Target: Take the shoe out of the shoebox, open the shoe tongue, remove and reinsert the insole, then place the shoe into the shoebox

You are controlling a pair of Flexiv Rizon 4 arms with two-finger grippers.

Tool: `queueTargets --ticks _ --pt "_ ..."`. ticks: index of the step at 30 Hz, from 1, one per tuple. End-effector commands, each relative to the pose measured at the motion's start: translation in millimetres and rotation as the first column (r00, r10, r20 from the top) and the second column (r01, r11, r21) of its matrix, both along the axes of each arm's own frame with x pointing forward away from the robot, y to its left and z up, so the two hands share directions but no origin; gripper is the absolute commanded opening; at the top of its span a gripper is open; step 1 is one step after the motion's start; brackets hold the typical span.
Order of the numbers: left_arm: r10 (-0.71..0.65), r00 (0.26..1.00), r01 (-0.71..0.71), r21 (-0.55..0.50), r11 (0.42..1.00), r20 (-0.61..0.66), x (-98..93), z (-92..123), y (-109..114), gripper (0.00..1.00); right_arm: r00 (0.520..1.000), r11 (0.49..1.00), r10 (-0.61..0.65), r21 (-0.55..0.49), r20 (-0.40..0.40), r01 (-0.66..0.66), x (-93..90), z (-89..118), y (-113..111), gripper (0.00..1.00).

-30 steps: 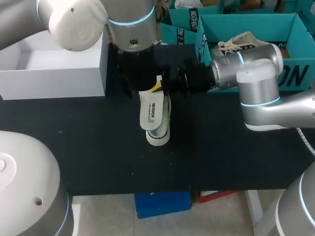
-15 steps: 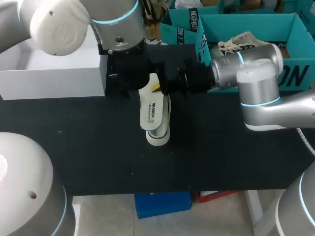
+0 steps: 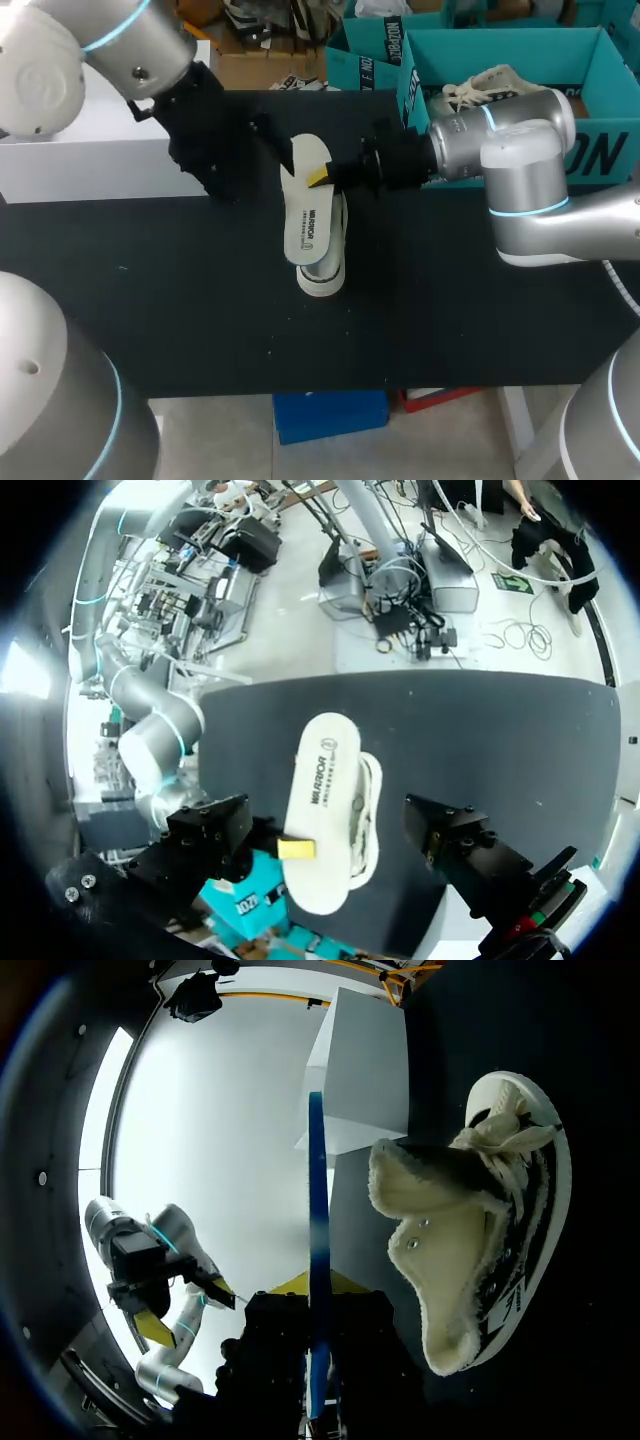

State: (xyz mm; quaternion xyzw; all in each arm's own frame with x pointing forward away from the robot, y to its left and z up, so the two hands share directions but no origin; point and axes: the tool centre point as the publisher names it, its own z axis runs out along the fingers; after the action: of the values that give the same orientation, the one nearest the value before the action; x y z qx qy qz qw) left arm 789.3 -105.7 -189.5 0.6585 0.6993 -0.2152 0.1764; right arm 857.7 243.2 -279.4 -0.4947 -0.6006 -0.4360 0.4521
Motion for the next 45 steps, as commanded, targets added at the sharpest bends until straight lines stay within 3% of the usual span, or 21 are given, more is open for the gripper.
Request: queueTargets --ticks 1,3,23,25,31,37,42,44,45 --pt "-0.04 0.997 0.011 -0.414 0.91 -0.061 5.0 -13.6 20.9 1.0 1.0 1.0 -0.002 -0.003 0.0 0.002 -0.2 -0.3 1.4 0.0" --pt "-0.033 0.997 0.007 -0.38 0.925 -0.064 4.5 -17.4 23.9 1.0 1.0 1.0 -0.002 -0.003 0.0 0.002 -0.2 -0.3 1.4 0.0" --pt "-0.033 0.997 0.007 -0.38 0.925 -0.064 4.5 -17.4 23.9 1.0 1.0 1.0 -0.002 -0.003 0.0 0.002 -0.2 -0.3 1.4 0.0" --pt "-0.014 1.0 0.014 -0.371 0.929 0.004 8.0 -18.4 16.2 1.0 1.0 1.0 -0.002 -0.003 0.0 0.002 -0.2 -0.3 1.4 0.0" --pt "0.039 0.998 -0.012 -0.449 0.893 0.05 11.0 -17.6 -6.5 1.0 1.0 1.0 -0.002 -0.003 0.0 0.002 -0.2 -0.3 1.4 0.0" --pt "0.115 0.99 -0.057 -0.502 0.863 0.086 17.3 -22.8 -7.0 1.0 1.0 1.0 -0.002 -0.003 0.0 0.002 -0.2 -0.3 1.4 0.0" --pt "0.14 0.99 -0.095 -0.596 0.797 0.029 24.5 -32.9 -2.6 1.0 1.0 1.0 -0.002 -0.003 0.0 0.002 -0.2 -0.3 1.4 0.0" --pt "0.099 0.995 -0.097 -0.638 0.764 -0.034 26.2 -34.8 -2.7 1.0 1.0 1.0 -0.002 -0.003 0.0 0.002 -0.2 -0.3 1.4 0.0" --pt "0.08 0.989 -0.141 -0.633 0.762 -0.124 28.2 -37.0 -3.7 1.0 1.0 1.0 -0.002 -0.003 0.0 0.002 -0.2 -0.3 1.4 0.0"
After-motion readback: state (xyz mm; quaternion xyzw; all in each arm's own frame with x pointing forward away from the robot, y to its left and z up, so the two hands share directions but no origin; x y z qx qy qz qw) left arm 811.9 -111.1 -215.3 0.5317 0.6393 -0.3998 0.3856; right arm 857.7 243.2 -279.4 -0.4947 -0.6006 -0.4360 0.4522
